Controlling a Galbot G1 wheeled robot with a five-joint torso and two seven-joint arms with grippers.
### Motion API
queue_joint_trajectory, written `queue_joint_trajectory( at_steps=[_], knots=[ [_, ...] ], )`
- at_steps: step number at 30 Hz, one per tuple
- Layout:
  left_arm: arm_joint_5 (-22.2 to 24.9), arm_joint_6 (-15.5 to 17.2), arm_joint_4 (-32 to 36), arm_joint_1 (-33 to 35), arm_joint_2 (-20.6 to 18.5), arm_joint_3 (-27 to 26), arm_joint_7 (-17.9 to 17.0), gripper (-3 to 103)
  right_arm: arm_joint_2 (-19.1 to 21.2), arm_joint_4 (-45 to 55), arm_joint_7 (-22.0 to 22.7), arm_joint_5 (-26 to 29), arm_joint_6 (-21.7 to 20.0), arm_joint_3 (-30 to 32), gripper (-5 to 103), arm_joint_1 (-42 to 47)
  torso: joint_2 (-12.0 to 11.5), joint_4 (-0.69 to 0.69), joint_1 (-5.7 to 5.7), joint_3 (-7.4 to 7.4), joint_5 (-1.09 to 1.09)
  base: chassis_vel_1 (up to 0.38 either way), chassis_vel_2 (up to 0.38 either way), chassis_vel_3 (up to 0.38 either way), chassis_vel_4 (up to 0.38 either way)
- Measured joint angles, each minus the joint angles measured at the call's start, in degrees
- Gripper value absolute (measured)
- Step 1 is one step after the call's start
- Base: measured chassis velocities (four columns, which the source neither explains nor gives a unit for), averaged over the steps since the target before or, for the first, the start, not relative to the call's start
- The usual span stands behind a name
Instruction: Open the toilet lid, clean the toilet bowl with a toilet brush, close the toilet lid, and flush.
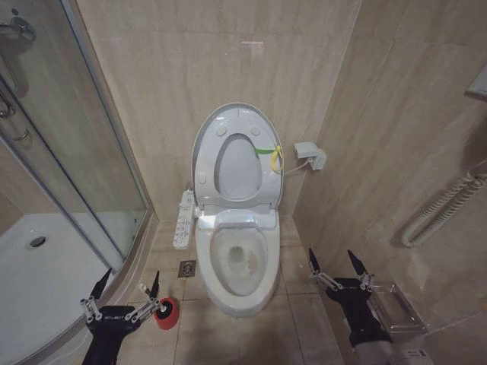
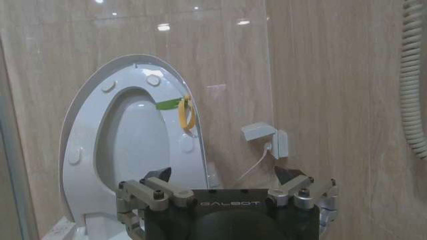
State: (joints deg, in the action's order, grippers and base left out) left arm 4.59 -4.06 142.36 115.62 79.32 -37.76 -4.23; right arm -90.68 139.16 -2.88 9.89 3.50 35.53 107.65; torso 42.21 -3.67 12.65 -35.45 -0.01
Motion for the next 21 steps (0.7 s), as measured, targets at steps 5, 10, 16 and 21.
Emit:
queue_joint_trajectory(
  at_steps=[5,10,16,21],
  knots=[
    [4.52,7.57,-0.68,-4.29,-0.12,-1.16,2.14,100,0.0,0.0,0.0,0.0,0.0,0.0,100,0.0,0.0,0.01,0.0,0.0,0.0,0.0,0.0,0.0,0.0],
    [9.39,15.78,-1.36,-8.88,-0.25,-2.36,4.45,100,0.0,0.0,0.0,0.0,0.0,0.0,100,0.0,0.0,0.0,0.0,0.0,0.0,0.0,0.0,0.0,0.0],
    [14.75,24.75,-2.13,-13.94,-0.39,-3.71,6.97,100,0.0,0.0,0.0,0.0,0.0,0.0,100,0.0,0.0,-0.01,0.0,0.0,0.0,0.0,0.0,0.0,0.0],
    [15.36,25.78,-2.23,-14.47,-0.41,-3.85,7.25,100,0.0,0.0,0.0,0.0,0.0,0.0,100,0.0,0.0,0.01,0.0,0.0,0.0,0.0,0.0,0.0,0.0]
  ],
)
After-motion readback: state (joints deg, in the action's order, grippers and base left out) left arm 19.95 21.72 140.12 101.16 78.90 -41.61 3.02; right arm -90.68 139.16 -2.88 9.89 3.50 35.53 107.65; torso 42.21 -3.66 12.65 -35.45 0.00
